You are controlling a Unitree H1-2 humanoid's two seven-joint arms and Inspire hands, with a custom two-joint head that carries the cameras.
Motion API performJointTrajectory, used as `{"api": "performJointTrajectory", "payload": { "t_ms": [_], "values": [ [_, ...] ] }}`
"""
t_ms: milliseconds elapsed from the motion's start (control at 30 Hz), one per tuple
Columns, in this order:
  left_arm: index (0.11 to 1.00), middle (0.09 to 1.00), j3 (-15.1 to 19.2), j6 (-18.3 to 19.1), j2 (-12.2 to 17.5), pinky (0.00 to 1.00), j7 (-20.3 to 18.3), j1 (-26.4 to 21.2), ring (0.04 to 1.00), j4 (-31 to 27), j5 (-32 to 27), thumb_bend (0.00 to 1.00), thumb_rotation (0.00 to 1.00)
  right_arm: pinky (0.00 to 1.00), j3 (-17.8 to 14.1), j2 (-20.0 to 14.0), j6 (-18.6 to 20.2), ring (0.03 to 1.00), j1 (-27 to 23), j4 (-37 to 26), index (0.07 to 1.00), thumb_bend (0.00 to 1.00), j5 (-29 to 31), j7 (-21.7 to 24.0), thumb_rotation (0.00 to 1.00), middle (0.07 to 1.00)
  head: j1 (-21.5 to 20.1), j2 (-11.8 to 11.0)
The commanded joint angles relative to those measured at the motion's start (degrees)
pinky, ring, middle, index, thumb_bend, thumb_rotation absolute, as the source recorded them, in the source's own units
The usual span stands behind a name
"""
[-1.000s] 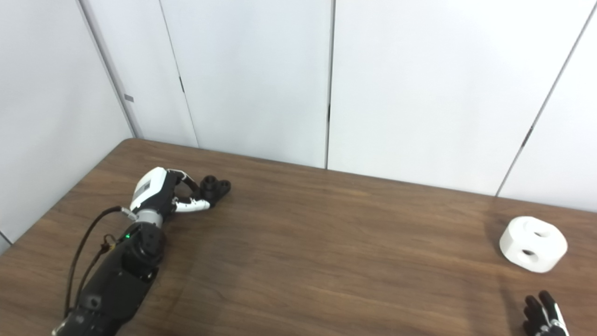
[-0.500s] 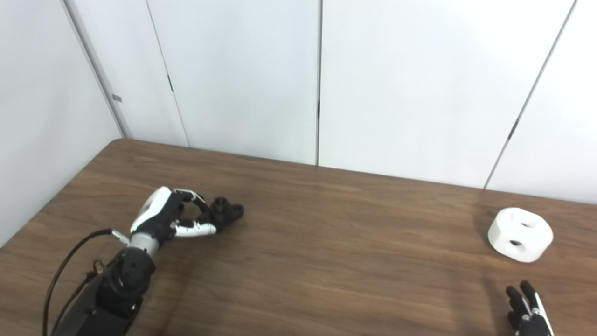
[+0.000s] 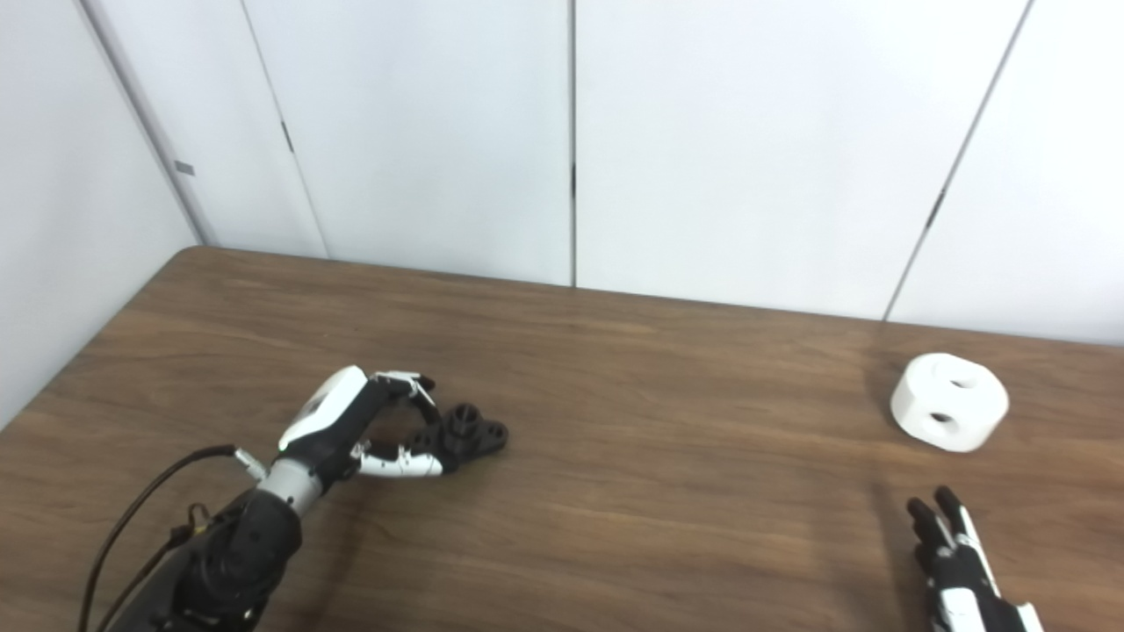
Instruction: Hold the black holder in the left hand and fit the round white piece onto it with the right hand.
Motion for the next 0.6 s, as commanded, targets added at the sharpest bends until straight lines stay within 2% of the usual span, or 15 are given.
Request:
{"api": "performJointTrajectory", "payload": {
  "t_ms": [0, 267, 400, 567],
  "values": [
    [0.487, 0.835, -2.2, -0.2, 0.2, 0.83, -4.6, 2.1, 0.901, 0.5, -2.1, 0.52, 0.05, 1.0, 0.5, 0.3, 0.8, 0.988, -0.4, -2.2, 0.992, 0.56, -0.3, -0.2, 0.89, 0.953, -0.1, 0.1],
    [0.487, 0.831, -9.3, -6.1, 0.2, 0.79, -7.7, 2.1, 0.902, -2.6, 0.1, 0.52, 0.05, 1.0, 1.6, 1.4, 5.0, 0.991, -0.3, -5.3, 0.995, 0.56, -2.8, -1.6, 0.91, 0.95, -4.2, 2.4],
    [0.486, 0.832, -12.4, -7.0, -0.4, 0.85, -8.4, 1.6, 0.918, -3.8, 2.9, 0.52, 0.05, 1.0, 2.3, 2.1, 6.4, 0.987, -0.3, -6.7, 0.995, 0.53, -4.0, -2.2, 0.93, 0.944, -5.7, 3.1],
    [0.486, 0.822, -16.9, -10.1, -1.0, 0.98, -7.3, 1.2, 0.907, -4.5, 11.6, 0.52, 0.05, 1.0, 2.9, 3.0, 7.9, 0.973, -0.6, -7.8, 0.992, 0.55, -6.2, -3.1, 0.94, 0.932, -7.6, 4.1]
  ]
}}
